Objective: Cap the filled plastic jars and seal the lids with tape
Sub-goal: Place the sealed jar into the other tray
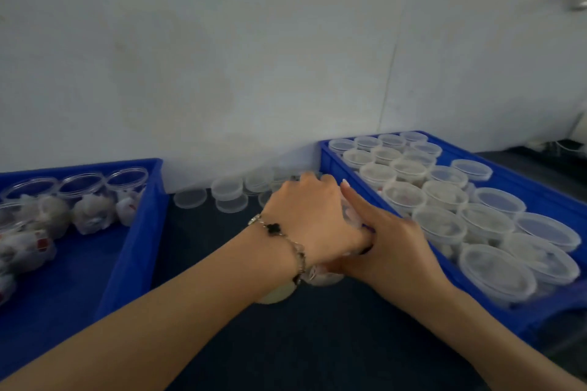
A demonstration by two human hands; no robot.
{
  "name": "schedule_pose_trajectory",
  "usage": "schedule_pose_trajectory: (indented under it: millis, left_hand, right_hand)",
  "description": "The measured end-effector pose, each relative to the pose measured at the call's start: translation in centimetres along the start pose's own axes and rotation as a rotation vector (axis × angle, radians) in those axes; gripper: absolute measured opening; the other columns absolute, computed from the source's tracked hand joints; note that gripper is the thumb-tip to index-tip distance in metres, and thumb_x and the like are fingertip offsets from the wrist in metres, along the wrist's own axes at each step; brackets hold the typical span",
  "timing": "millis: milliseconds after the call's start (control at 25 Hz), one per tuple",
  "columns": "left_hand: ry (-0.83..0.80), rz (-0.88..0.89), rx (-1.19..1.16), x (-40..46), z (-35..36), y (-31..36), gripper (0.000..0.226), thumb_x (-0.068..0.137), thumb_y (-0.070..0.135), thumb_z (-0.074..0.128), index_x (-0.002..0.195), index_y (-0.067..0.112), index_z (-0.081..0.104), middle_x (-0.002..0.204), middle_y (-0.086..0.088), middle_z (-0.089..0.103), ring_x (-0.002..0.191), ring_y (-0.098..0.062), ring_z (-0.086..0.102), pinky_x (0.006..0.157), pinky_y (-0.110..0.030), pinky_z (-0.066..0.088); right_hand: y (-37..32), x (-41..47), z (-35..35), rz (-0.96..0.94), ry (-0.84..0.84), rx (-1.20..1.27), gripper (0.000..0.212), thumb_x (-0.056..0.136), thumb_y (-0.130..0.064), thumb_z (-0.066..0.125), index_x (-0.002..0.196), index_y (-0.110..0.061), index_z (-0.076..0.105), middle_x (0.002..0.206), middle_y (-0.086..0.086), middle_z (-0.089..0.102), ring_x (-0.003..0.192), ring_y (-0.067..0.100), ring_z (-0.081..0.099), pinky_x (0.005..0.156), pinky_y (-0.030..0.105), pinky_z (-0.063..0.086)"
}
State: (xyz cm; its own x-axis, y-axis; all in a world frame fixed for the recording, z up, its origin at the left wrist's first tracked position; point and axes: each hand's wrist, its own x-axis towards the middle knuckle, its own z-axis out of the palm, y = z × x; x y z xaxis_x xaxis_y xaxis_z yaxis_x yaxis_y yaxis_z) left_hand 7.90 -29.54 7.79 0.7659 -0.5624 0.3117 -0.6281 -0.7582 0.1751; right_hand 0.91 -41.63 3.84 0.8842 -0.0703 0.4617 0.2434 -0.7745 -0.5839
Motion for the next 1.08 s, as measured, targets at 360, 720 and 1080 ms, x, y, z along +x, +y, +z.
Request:
schedule_pose_trajectory:
  millis: [360, 720, 1080]
  left_hand:
    - [-0.232, 0.081, -0.317, 9.7, -1.6, 0.3, 0.071, 0.093, 0.056, 0.039, 0.148, 0.012, 0.025, 0.146, -0.007, 0.04, 0.123, -0.018, 0.046, 0.097, -0.026, 0.032]
    - [-0.015, -0.233, -0.82, 26.4, 0.7, -4.0, 0.068, 0.098, 0.056, 0.018, 0.131, 0.006, 0.05, 0.132, -0.011, 0.051, 0.113, -0.023, 0.052, 0.099, -0.041, 0.043]
    - [-0.247, -0.212, -0.66, 36.6, 13.1, -8.2, 0.07, 0.096, 0.058, 0.005, 0.152, 0.015, 0.0, 0.159, -0.008, 0.008, 0.145, -0.027, 0.013, 0.116, -0.038, 0.013]
  right_hand:
    - [3.6, 8.0, -4.5, 0.064, 0.065, -0.458, 0.106, 0.059, -0.075, 0.059, 0.144, -0.015, 0.037, 0.128, 0.006, 0.06, 0.11, 0.021, 0.06, 0.088, 0.028, 0.044]
    - [11.9, 30.4, -4.5, 0.217, 0.281, -0.178, 0.077, 0.066, -0.06, 0.074, 0.12, -0.007, 0.059, 0.116, 0.013, 0.064, 0.107, 0.03, 0.059, 0.08, 0.033, 0.043]
    - [24.8, 37.8, 2.8, 0.326, 0.203, -0.25, 0.096, 0.051, -0.084, 0.046, 0.127, -0.024, 0.054, 0.119, 0.004, 0.064, 0.103, 0.023, 0.059, 0.074, 0.027, 0.04]
